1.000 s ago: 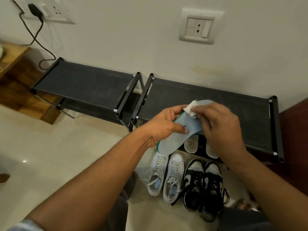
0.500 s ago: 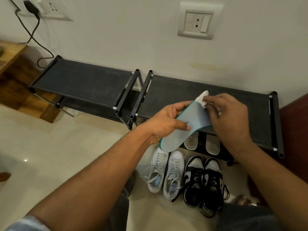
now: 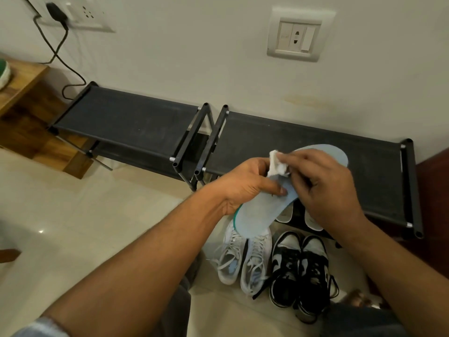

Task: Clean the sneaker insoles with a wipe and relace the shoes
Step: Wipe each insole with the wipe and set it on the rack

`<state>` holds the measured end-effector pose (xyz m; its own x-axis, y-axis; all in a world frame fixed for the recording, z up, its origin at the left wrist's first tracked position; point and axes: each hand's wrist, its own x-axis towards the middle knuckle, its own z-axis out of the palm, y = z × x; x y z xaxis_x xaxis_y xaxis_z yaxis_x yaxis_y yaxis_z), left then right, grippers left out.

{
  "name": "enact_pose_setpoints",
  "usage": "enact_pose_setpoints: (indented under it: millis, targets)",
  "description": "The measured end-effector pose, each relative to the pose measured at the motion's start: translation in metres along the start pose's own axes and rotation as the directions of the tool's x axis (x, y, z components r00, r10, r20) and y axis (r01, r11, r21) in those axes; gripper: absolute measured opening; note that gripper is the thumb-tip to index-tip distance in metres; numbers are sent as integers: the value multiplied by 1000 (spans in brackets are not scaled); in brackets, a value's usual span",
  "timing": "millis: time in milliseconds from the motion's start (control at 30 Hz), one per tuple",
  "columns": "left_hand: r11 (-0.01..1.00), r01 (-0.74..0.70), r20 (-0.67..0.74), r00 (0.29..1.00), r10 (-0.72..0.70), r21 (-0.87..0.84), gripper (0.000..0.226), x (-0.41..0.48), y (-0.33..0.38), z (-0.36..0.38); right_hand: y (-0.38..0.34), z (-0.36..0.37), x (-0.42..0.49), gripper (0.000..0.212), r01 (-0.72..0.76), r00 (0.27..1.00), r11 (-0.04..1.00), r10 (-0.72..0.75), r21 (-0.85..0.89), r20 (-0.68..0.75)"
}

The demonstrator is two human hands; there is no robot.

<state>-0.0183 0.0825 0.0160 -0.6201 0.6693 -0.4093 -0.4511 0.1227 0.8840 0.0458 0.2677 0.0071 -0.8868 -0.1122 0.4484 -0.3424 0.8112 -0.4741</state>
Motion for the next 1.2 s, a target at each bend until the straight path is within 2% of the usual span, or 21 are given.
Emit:
enact_pose_setpoints:
  millis: [67,100,200,233,333,367,433,467,533,600,633,667,700,767,800,900,933,1033,1067,1167,1200]
  targets:
    - [999,27,-20,999,-28,-27,32,1,-4,0,2,0,-1,35,105,992,993,-101,-59,71]
    - [998,42,-22,999,-43,-42,34,3,-5,-1,8,-2,0,37,105,992,990,-98,-96,78]
    - [997,48,-36,998,-51,-68,46,5,-2,-4,18,-13,5,40,-35,999,991,40,-132,34]
    - [996,36,-51,998,-41,-88,48,5,-1,-4,13,-10,4,40,-28,998,990,36,-140,51]
    - [985,-21,-105,994,2,-173,49,7,-2,-2,-4,4,-9,38,123,983,979,-98,-163,155]
    - [983,-29,-120,993,7,-183,48,9,-3,-2,1,4,-8,37,90,990,983,-70,-159,125]
    - [986,-22,-169,986,-7,-166,43,11,-3,-2,16,-3,1,30,-94,996,989,93,-118,-15]
    - [986,-20,-189,982,-12,-167,41,11,-2,-3,17,-6,3,26,-141,989,987,138,-81,-47]
    - [972,-35,-199,980,-13,-232,41,11,-1,-3,1,2,-2,22,-65,998,997,66,-47,9]
    - [950,-53,-210,978,-14,-308,41,13,-3,-3,-22,15,-16,25,115,982,991,-104,-63,160]
    - [946,-60,-222,975,-13,-318,40,14,-4,-3,-20,15,-17,27,157,973,984,-141,-81,181]
    - [948,-62,-237,971,-14,-311,38,16,-5,-5,-11,12,-13,27,121,983,988,-106,-97,147]
    - [952,-59,-247,969,-18,-300,38,16,-5,-7,0,8,-7,25,30,999,994,-25,-108,47]
    - [956,-56,-256,967,-20,-287,37,14,-2,-8,10,1,2,22,-87,994,994,83,-59,-72]
    - [953,-57,-255,967,-21,-296,37,14,-1,-7,5,2,1,23,-71,996,996,68,-53,-60]
    - [939,-49,-238,971,-35,-340,38,14,-5,-6,-16,15,-15,22,150,984,986,-142,-77,111]
    - [946,-42,-233,972,-37,-323,38,14,-6,-6,-9,13,-12,24,140,985,987,-131,-82,114]
    - [970,-22,-239,970,-38,-242,37,12,-4,-8,16,0,4,25,-100,992,993,95,-57,-82]
    - [971,-23,-242,970,-36,-239,37,12,-3,-7,13,1,4,24,-105,991,993,101,-45,-88]
    - [961,-31,-221,975,-32,-276,40,13,-4,-4,-11,17,-11,25,112,992,991,-108,-70,60]
    - [962,-27,-221,975,-34,-270,40,14,-6,-4,-6,16,-11,24,109,992,992,-105,-69,67]
